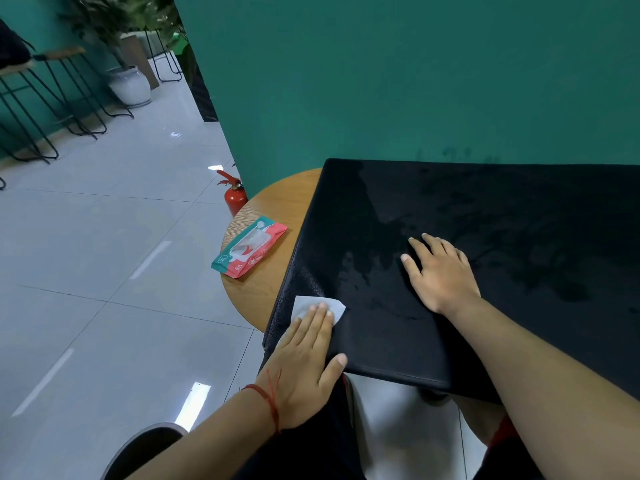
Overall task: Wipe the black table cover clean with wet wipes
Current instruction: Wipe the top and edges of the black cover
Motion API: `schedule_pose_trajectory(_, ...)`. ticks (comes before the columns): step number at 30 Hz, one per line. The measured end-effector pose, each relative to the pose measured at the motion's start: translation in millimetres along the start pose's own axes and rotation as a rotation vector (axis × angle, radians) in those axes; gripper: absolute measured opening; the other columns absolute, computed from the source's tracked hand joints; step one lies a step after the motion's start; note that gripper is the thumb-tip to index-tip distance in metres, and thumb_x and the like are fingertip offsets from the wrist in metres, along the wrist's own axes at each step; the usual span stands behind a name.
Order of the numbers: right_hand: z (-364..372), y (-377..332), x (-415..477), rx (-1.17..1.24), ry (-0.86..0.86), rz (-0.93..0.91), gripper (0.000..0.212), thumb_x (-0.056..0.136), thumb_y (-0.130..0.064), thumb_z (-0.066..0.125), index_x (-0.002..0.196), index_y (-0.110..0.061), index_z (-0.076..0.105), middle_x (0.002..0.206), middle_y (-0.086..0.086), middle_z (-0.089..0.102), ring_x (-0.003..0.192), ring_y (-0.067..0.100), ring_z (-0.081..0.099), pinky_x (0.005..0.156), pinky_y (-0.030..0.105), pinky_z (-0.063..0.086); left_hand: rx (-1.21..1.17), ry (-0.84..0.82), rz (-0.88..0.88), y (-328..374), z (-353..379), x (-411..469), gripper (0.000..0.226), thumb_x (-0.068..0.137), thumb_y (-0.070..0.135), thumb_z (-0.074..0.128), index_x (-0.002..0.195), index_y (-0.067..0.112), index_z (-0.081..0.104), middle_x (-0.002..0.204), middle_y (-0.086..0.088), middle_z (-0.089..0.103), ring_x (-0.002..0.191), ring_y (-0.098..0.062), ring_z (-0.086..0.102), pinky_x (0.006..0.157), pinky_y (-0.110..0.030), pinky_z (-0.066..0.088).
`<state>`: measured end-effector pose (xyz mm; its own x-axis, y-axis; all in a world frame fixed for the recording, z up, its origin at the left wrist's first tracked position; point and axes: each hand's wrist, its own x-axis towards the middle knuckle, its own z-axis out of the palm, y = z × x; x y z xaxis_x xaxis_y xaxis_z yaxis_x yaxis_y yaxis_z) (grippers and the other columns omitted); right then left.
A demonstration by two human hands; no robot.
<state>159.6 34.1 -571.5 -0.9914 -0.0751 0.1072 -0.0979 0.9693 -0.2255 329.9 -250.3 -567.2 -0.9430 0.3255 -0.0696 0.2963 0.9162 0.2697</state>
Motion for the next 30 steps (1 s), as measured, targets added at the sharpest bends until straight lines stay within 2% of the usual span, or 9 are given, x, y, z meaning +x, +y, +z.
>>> schedule_pose_trajectory(4, 0, 0, 0, 0.009, -0.001, 0.0, 0.068, 0.108, -0.065, 0.017, 0.164, -0.031, 0.033, 0.173, -0.001, 0.028, 0.16, 0.022, 0.019, 0.129, 0.047, 0.019, -0.041, 0.007, -0.008, -5, -2, 3, 0.085, 0.096, 0.068, -0.012, 0.167, 0.023, -0.004, 0.173, 0.012, -0.015, 0.154, 0.003, -0.023, 0.131, -0.033, -0.002)
schedule_pose_trajectory(8, 1, 0, -1, 0.007, -0.003, -0.004, 0.068, 0.108, -0.064, 0.016, 0.165, -0.031, 0.032, 0.173, 0.0, 0.027, 0.16, 0.022, 0.019, 0.13, 0.046, 0.018, -0.051, 0.042, -0.125, -16, -2, 30, 0.076, 0.103, 0.063, 0.003, 0.168, 0.023, -0.003, 0.173, 0.01, -0.014, 0.157, -0.002, -0.02, 0.131, -0.032, -0.006)
schedule_pose_trajectory(14, 1, 0, 0, 0.009, -0.001, 0.002, 0.068, 0.108, -0.064, 0.017, 0.165, -0.031, 0.033, 0.173, 0.0, 0.027, 0.16, 0.022, 0.019, 0.13, 0.046, 0.017, -0.07, 0.104, -0.215, -32, -2, 74, 0.089, 0.094, 0.066, 0.001, 0.168, 0.016, 0.005, 0.176, 0.0, -0.003, 0.16, -0.009, -0.011, 0.127, -0.027, -0.01)
schedule_pose_trajectory(18, 1, 0, 1, 0.014, -0.006, 0.004, 0.068, 0.108, -0.064, 0.016, 0.165, -0.031, 0.032, 0.173, -0.001, 0.026, 0.16, 0.021, 0.017, 0.13, 0.046, 0.016, -0.121, 0.079, -0.217, -47, -9, 100, 0.072, 0.11, 0.052, 0.023, 0.168, 0.013, 0.005, 0.176, -0.001, -0.006, 0.16, -0.011, -0.012, 0.127, -0.028, -0.01)
schedule_pose_trajectory(20, 1, 0, 1, 0.018, -0.009, 0.006, 0.068, 0.108, -0.064, 0.016, 0.165, -0.032, 0.031, 0.174, -0.001, 0.025, 0.161, 0.021, 0.016, 0.13, 0.046, 0.016, -0.129, 0.076, -0.228, -54, -12, 114, 0.07, 0.112, 0.047, 0.027, 0.168, 0.012, 0.005, 0.176, -0.002, -0.006, 0.16, -0.012, -0.012, 0.128, -0.029, -0.008)
schedule_pose_trajectory(22, 1, 0, 0, 0.018, -0.009, 0.005, 0.068, 0.108, -0.064, 0.016, 0.165, -0.031, 0.031, 0.174, -0.001, 0.025, 0.161, 0.021, 0.016, 0.13, 0.046, 0.015, -0.112, 0.084, -0.233, -58, -14, 127, 0.076, 0.107, 0.054, 0.023, 0.168, 0.011, 0.006, 0.176, -0.003, -0.004, 0.161, -0.014, -0.011, 0.128, -0.03, -0.008)
schedule_pose_trajectory(24, 0, 0, 0, 0.014, -0.008, 0.009, 0.068, 0.108, -0.065, 0.016, 0.165, -0.032, 0.031, 0.174, -0.001, 0.025, 0.161, 0.021, 0.016, 0.13, 0.046, 0.015, -0.089, 0.095, -0.228, -57, -14, 133, 0.093, 0.092, 0.065, 0.009, 0.167, 0.01, 0.008, 0.176, -0.005, -0.002, 0.161, -0.016, -0.009, 0.128, -0.03, -0.008)
schedule_pose_trajectory(26, 0, 0, 1, 0.01, -0.008, 0.009, 0.068, 0.108, -0.065, 0.015, 0.165, -0.032, 0.031, 0.174, -0.001, 0.025, 0.161, 0.021, 0.016, 0.13, 0.046, 0.016, -0.089, 0.114, -0.209, -52, -12, 133, 0.102, 0.084, 0.068, 0.002, 0.167, 0.008, 0.009, 0.176, -0.007, -0.001, 0.161, -0.018, -0.009, 0.129, -0.032, -0.007)
schedule_pose_trajectory(30, 0, 1, 0, 0.009, 0.003, 0.011, 0.068, 0.108, -0.065, 0.016, 0.164, -0.032, 0.032, 0.173, -0.001, 0.026, 0.16, 0.021, 0.017, 0.13, 0.045, 0.017, -0.042, 0.16, -0.179, -35, -4, 114, 0.09, 0.095, 0.063, 0.007, 0.167, 0.009, 0.006, 0.175, -0.007, -0.004, 0.161, -0.017, -0.011, 0.128, -0.032, -0.01)
